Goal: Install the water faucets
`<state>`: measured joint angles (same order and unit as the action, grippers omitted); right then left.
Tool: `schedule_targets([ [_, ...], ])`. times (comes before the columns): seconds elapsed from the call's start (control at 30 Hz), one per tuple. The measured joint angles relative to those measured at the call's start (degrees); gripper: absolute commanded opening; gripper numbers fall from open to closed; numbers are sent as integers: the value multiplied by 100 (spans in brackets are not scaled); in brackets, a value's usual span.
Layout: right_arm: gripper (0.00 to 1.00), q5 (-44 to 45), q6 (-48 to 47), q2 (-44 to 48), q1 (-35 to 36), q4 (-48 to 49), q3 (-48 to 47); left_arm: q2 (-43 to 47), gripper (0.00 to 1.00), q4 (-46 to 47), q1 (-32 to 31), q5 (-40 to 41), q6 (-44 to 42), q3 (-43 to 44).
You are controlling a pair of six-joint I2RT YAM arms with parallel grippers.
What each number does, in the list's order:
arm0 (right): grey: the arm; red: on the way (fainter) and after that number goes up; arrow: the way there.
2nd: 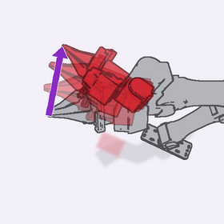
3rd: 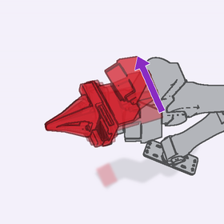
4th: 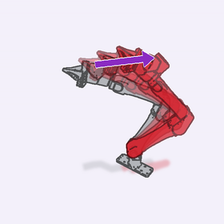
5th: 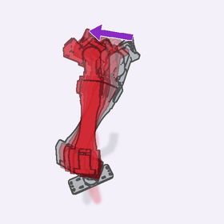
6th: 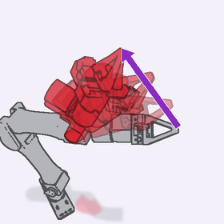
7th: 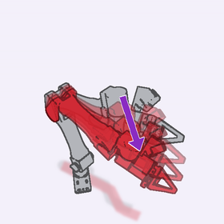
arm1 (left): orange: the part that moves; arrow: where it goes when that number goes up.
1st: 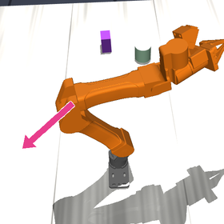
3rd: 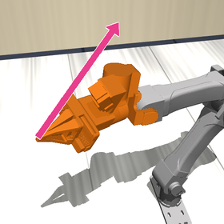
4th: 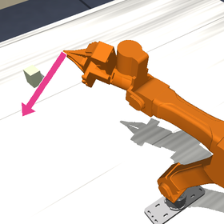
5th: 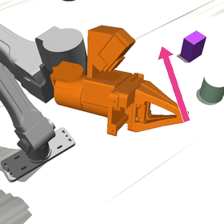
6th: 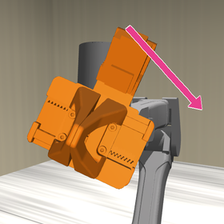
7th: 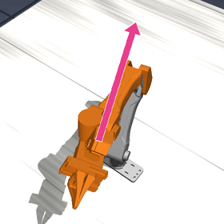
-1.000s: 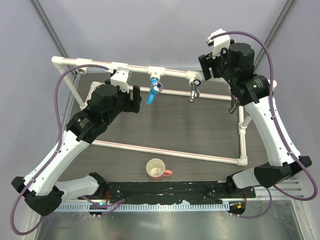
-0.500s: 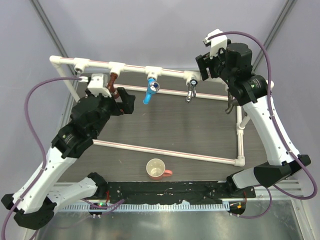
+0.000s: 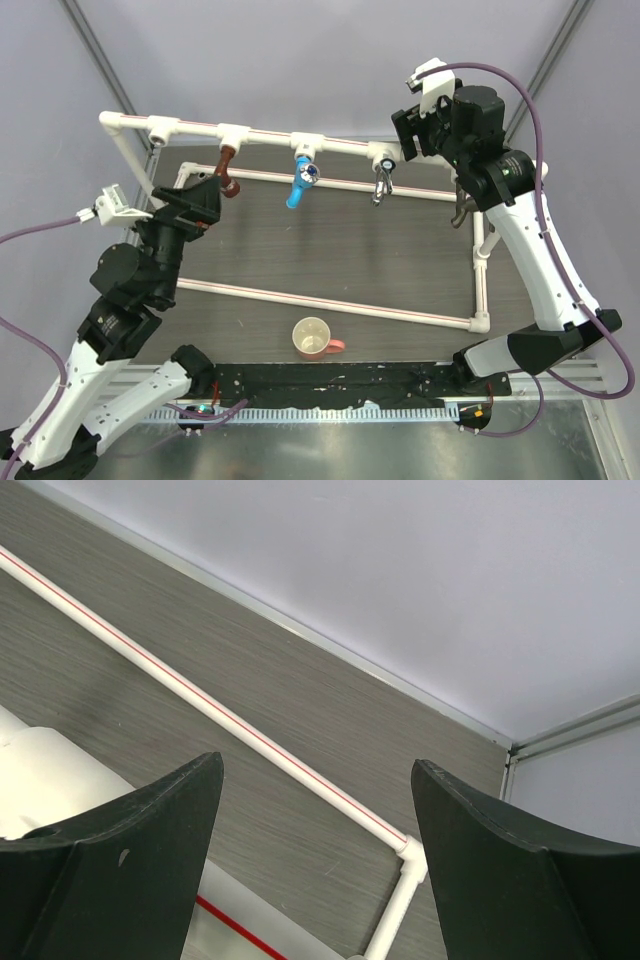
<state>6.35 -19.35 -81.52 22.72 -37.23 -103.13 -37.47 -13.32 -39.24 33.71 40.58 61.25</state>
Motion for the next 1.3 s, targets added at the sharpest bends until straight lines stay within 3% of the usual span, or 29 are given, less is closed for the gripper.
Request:
schedule_targets([
  [0.17,83,0,0,0,0,0,0,136,99,153,4,621,13,-190],
  [0.27,83,0,0,0,0,0,0,-251,93,175,4,728,-365,-63],
  [0.47,83,9,0,0,0,-2,0,-1373,69,127,4,726,-1399,186],
  [0.7,83,37,-7,0,4,-4,-4,-1657,34,109,24,1016,-3016,166],
  [0.9,83,74,-4,-17,4,20,-11,-1746,18,133,-15,881,-4481,236],
  [1.13,83,116,-24,-24,4,20,-13,-1867,19,245,-328,1069,-6763,201],
  [1.23,83,111,-26,-24,4,7,-15,-1910,24,409,-492,1257,-7761,20],
  [1.3,83,111,-26,-24,4,9,-15,-1908,49,599,-584,1432,-8387,-105],
])
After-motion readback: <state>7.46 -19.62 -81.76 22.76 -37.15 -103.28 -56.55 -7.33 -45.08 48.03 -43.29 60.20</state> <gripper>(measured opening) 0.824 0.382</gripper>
